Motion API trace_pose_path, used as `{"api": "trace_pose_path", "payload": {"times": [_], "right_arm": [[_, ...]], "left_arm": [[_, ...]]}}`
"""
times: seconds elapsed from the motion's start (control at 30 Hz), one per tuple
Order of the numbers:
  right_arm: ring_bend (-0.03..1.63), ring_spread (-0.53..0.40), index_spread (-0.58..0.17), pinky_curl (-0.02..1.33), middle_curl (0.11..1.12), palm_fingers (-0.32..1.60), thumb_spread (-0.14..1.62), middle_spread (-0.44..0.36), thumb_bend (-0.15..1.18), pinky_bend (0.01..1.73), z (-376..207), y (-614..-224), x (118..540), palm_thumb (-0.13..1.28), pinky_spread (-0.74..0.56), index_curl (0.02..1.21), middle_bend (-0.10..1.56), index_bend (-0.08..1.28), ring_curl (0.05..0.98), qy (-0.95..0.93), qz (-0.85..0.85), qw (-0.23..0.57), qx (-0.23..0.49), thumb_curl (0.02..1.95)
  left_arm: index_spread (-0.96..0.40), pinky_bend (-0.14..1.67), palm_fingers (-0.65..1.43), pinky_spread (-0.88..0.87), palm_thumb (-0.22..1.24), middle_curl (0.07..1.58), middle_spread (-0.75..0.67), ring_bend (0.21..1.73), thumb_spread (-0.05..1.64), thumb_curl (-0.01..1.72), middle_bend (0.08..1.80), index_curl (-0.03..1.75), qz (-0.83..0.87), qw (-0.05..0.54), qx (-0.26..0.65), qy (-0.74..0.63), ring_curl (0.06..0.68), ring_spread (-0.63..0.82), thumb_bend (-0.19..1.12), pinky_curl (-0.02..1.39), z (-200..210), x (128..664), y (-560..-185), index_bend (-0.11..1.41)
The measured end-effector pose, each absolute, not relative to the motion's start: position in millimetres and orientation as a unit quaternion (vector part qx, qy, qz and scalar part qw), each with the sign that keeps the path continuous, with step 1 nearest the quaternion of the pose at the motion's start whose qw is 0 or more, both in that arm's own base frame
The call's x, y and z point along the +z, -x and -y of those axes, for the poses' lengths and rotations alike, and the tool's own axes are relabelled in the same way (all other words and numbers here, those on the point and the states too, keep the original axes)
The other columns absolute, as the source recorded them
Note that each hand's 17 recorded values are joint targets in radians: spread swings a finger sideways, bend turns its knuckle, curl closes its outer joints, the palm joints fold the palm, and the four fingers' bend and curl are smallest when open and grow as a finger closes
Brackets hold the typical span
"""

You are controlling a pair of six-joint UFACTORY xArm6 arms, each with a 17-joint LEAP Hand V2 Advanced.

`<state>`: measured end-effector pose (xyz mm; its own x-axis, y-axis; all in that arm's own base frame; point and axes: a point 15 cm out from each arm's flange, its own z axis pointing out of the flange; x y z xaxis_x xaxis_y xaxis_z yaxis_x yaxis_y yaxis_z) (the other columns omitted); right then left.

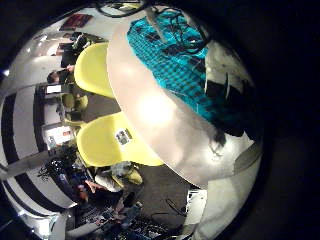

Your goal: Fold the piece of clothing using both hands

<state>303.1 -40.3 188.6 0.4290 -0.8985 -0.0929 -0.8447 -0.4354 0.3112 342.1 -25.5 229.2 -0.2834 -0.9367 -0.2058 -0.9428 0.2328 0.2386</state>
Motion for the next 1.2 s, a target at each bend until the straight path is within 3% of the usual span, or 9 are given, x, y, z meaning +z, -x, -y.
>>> {"api": "trace_pose_path", "payload": {"times": [0.17,0.5,0.57,0.67,0.77,0.8,0.9,1.03,1.2], "right_arm": [[0.6,0.027,-0.308,0.16,0.37,0.15,1.07,-0.049,-0.02,0.56,16.5,-287.2,156.4,0.54,0.23,0.31,0.31,0.17,0.181,-0.855,0.49,0.116,-0.126,0.33],[0.59,-0.007,-0.303,0.17,0.36,0.23,1.04,-0.06,-0.02,0.5,-22.5,-304.5,141.8,0.58,0.19,0.31,0.28,0.17,0.192,-0.869,0.472,0.119,-0.092,0.34],[0.65,-0.054,-0.3,0.17,0.36,0.33,1.03,-0.095,-0.02,0.51,-23.9,-306.1,142.0,0.6,0.13,0.3,0.29,0.16,0.205,-0.869,0.47,0.127,-0.086,0.35],[0.85,-0.193,-0.332,0.2,0.4,0.82,1.01,-0.219,0.0,0.73,-16.7,-311.2,144.4,0.68,-0.16,0.27,0.39,0.13,0.253,-0.867,0.472,0.143,-0.065,0.37],[0.92,-0.268,-0.385,0.24,0.46,0.97,0.99,-0.296,-0.01,0.82,-11.2,-318.9,146.8,0.73,-0.34,0.3,0.51,0.18,0.308,-0.865,0.477,0.149,-0.045,0.39],[0.97,-0.274,-0.407,0.27,0.5,1.2,0.98,-0.315,0.02,0.86,-11.0,-320.6,147.7,0.8,-0.35,0.34,0.59,0.27,0.334,-0.865,0.478,0.149,-0.042,0.4],[1.06,-0.292,-0.448,0.35,0.6,1.26,0.95,-0.324,0.01,1.0,-9.8,-323.1,151.7,0.88,-0.36,0.46,0.76,0.5,0.411,-0.864,0.479,0.147,-0.037,0.44],[1.19,-0.295,-0.446,0.44,0.72,1.2,0.93,-0.313,0.05,1.16,-7.3,-325.0,153.5,1.02,-0.33,0.6,0.95,0.76,0.487,-0.863,0.482,0.148,-0.031,0.5],[1.3,-0.294,-0.415,0.53,0.82,1.08,0.97,-0.293,0.06,1.28,6.3,-326.2,155.7,1.07,-0.29,0.73,1.09,0.94,0.569,-0.856,0.496,0.145,-0.032,0.55]], "left_arm": [[-0.63,0.95,1.05,-0.71,0.53,0.78,-0.58,1.14,1.21,0.27,0.91,0.81,-0.787,0.008,0.16,0.595,0.453,-0.53,-0.01,0.56,25.1,230.4,-343.6,0.35],[-0.67,0.93,1.06,-0.71,0.53,0.8,-0.59,1.13,1.21,0.26,0.89,0.91,-0.787,0.006,0.163,0.595,0.469,-0.53,-0.01,0.58,20.4,233.9,-343.9,0.28],[-0.67,0.93,1.06,-0.72,0.53,0.81,-0.59,1.13,1.21,0.26,0.89,0.93,-0.787,0.006,0.163,0.596,0.471,-0.53,-0.01,0.58,19.0,234.9,-343.6,0.27],[-0.68,0.92,1.06,-0.72,0.53,0.81,-0.6,1.12,1.21,0.26,0.88,0.95,-0.785,0.006,0.159,0.598,0.474,-0.53,-0.01,0.59,16.4,240.0,-346.1,0.25],[-0.69,0.92,1.06,-0.72,0.53,0.82,-0.6,1.12,1.21,0.26,0.87,0.97,-0.785,0.007,0.16,0.598,0.477,-0.53,-0.01,0.59,15.3,243.1,-347.0,0.23],[-0.69,0.92,1.06,-0.72,0.53,0.82,-0.6,1.12,1.21,0.26,0.87,0.98,-0.785,0.007,0.16,0.599,0.477,-0.53,-0.01,0.59,14.1,244.4,-346.9,0.23],[-0.7,0.91,1.06,-0.72,0.53,0.82,-0.6,1.11,1.21,0.25,0.87,1.0,-0.784,0.006,0.156,0.6,0.48,-0.54,-0.01,0.6,11.8,247.0,-348.1,0.21],[-0.71,0.9,1.07,-0.72,0.53,0.83,-0.61,1.11,1.21,0.25,0.86,1.02,-0.786,0.004,0.154,0.598,0.483,-0.54,-0.01,0.61,11.6,251.7,-347.6,0.19],[-0.72,0.9,1.07,-0.72,0.53,0.84,-0.61,1.11,1.21,0.25,0.85,1.05,-0.792,-0.012,0.153,0.59,0.486,-0.54,-0.01,0.61,16.1,255.5,-338.9,0.19]]}}
